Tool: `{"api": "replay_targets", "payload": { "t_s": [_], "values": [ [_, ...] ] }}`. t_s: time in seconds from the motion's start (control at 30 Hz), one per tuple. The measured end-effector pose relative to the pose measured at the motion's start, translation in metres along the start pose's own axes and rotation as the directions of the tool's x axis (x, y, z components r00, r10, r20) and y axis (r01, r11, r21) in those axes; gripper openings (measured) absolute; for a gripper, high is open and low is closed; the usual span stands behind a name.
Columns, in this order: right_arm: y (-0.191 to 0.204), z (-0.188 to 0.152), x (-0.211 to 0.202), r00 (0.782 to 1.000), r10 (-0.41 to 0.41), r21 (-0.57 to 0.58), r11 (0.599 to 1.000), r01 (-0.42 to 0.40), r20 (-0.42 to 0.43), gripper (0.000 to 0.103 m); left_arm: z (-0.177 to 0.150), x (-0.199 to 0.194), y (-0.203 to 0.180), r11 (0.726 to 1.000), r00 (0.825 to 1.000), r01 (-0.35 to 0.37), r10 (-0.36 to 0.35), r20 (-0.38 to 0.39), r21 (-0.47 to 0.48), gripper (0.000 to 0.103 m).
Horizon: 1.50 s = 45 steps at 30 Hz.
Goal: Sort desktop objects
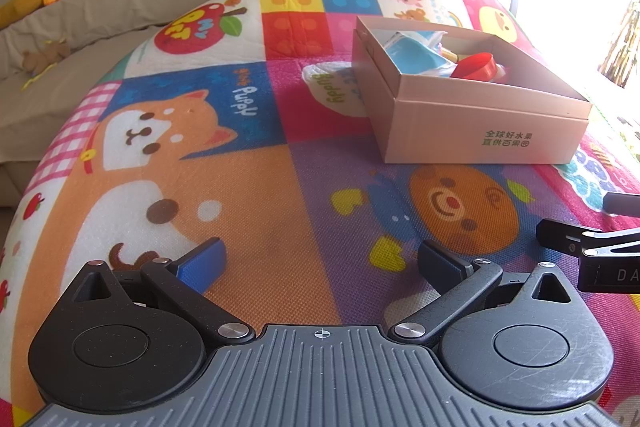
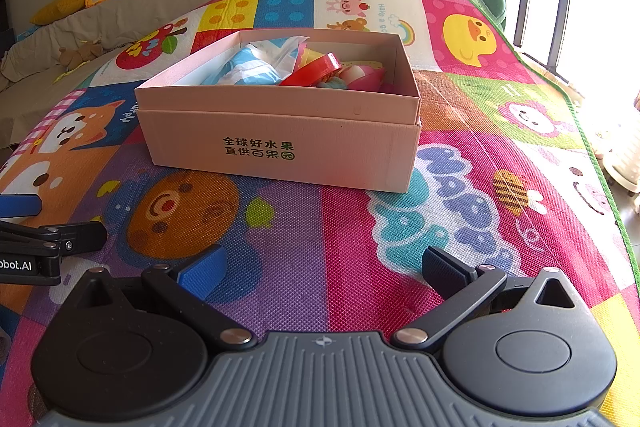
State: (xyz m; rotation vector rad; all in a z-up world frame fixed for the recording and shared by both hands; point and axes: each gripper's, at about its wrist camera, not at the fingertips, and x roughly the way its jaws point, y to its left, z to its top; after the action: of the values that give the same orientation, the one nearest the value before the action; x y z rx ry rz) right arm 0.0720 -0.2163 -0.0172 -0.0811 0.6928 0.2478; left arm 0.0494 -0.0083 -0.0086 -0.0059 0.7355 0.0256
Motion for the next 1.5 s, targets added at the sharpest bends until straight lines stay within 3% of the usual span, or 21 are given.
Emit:
{"api": "replay_targets", "payload": {
  "t_s": [1.5],
  "values": [
    [-0.0001, -0.0001, 0.0003, 1.000, 0.000, 0.000, 1.000, 0.000, 0.000, 0.103, 0.0002, -0.0003, -0.0006, 1.000, 1.000, 0.002, -0.002, 0.002, -0.004, 0.103]
  ]
}}
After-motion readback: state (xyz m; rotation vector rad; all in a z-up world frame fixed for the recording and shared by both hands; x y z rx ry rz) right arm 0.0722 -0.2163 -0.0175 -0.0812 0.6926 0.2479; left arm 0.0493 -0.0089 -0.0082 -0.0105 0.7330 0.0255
